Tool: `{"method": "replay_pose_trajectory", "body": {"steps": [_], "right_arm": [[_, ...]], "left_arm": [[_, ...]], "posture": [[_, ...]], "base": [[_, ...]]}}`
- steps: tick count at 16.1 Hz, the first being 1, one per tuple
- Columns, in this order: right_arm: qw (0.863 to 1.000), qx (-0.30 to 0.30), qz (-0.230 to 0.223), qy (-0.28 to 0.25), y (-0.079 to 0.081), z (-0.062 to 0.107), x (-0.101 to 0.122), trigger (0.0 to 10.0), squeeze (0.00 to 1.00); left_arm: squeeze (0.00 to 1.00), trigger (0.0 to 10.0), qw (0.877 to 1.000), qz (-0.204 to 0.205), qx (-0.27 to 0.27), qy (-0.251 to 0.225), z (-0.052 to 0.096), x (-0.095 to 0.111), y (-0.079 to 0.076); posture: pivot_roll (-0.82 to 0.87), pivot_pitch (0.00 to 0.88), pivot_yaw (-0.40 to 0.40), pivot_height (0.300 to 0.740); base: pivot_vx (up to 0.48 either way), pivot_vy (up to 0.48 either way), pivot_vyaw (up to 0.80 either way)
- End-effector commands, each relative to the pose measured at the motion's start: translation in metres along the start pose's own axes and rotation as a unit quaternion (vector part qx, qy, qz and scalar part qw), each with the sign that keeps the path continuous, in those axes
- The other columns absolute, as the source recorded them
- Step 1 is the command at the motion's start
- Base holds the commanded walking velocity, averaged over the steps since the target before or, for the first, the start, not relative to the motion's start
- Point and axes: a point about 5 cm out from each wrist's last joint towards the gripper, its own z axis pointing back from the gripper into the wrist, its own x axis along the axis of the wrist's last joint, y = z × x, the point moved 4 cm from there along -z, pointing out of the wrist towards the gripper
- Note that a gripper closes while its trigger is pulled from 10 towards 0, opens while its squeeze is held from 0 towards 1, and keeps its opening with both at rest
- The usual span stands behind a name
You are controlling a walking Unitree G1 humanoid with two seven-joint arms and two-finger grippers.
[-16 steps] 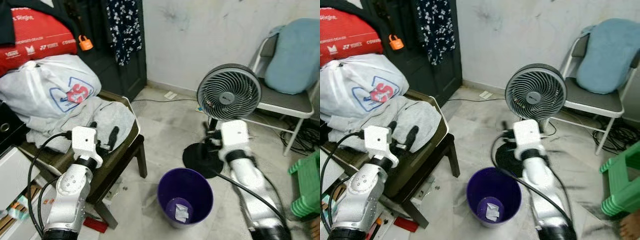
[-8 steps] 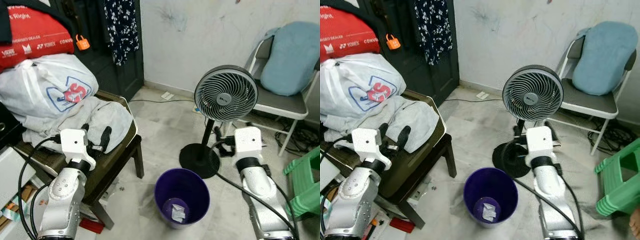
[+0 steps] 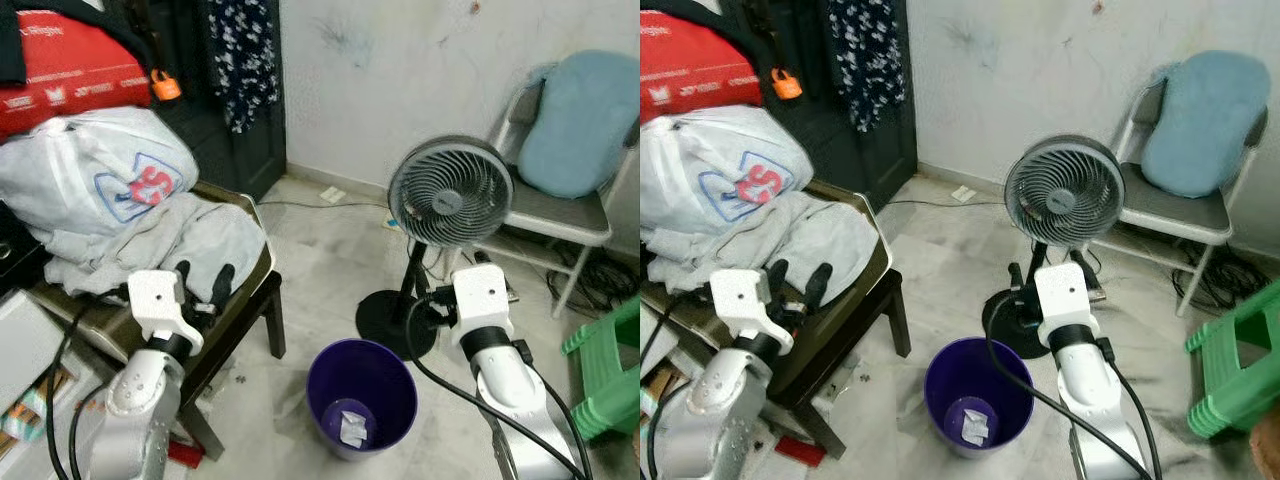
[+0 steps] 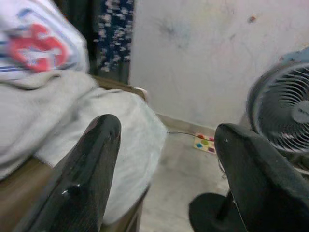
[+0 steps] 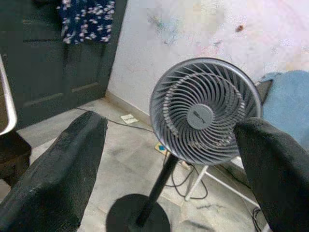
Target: Clean up the room
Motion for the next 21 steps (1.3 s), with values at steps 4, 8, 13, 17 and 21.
{"method": "replay_pose_trajectory", "body": {"steps": [4,8,13,17,21], "right_arm": [[1.0,-0.006,0.007,-0.007,0.001,0.003,0.007,10.0,0.0],[1.0,0.0,0.004,-0.001,0.004,0.006,0.005,10.0,0.0],[1.0,0.003,-0.001,0.004,0.005,0.008,0.005,10.0,0.0],[1.0,0.0,-0.004,0.004,0.006,0.007,0.005,10.0,0.0],[1.0,-0.002,-0.007,0.005,0.005,0.007,0.006,10.0,0.0]], "left_arm": [[0.0,10.0,1.0,0.003,0.002,0.004,0.001,0.003,-0.003],[0.0,10.0,1.0,0.005,0.004,0.015,0.005,-0.001,-0.003],[0.0,10.0,1.0,0.002,-0.004,0.025,0.007,-0.002,-0.006],[0.0,10.0,1.0,0.0,-0.012,0.029,0.005,-0.002,-0.008],[0.0,10.0,0.999,-0.005,-0.012,0.029,0.004,-0.002,-0.008]], "posture": [[-0.19,0.0,0.0,0.74],[-0.18,0.0,-0.005,0.74],[-0.17,0.0,-0.004,0.74],[-0.18,0.0,0.003,0.74],[-0.18,0.0,0.005,0.74]], "base": [[0.0,0.0,0.8],[0.0,0.0,0.8],[0.0,0.0,0.8],[0.0,0.0,0.8],[0.0,0.0,0.8]]}}
